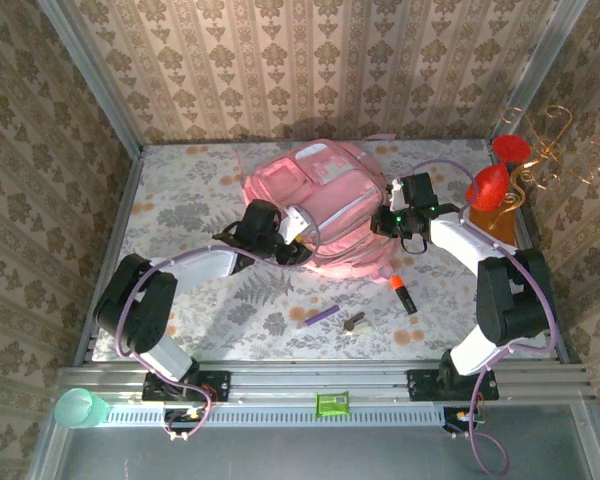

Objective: Pack the student bag

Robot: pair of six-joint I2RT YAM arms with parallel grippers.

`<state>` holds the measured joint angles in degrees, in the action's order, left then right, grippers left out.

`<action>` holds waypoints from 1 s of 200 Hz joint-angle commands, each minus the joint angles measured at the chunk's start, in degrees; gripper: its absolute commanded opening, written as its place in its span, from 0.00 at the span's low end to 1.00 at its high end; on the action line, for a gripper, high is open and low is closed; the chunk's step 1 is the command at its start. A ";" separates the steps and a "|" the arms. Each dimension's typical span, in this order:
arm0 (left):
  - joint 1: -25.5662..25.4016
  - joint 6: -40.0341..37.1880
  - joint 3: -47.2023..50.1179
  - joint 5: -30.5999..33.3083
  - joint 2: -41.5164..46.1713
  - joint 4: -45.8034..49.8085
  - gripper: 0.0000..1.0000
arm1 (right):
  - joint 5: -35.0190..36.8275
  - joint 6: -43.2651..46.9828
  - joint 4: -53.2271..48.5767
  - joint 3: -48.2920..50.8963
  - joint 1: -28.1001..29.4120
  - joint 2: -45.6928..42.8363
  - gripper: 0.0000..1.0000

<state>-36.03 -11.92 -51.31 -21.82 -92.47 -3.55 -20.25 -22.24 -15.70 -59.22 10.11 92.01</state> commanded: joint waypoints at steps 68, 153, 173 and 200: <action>-0.70 -1.73 -6.67 -1.70 -8.44 1.12 0.46 | -1.32 1.63 -3.40 -1.69 -0.38 0.82 0.00; -0.99 1.66 -5.54 0.89 -9.00 -3.47 0.09 | -0.61 2.20 -3.40 -1.24 -0.49 1.01 0.00; -0.84 2.04 -3.79 2.08 -7.44 -5.52 0.00 | 0.44 2.86 -4.40 -1.53 -0.77 0.92 0.00; -0.29 1.81 -2.74 1.95 -5.91 -6.21 0.00 | 1.57 3.28 -5.33 -1.64 -1.22 0.73 0.00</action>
<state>-36.73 -12.01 -55.07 -20.58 -101.21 -6.33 -19.99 -21.10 -16.08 -59.35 9.34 92.40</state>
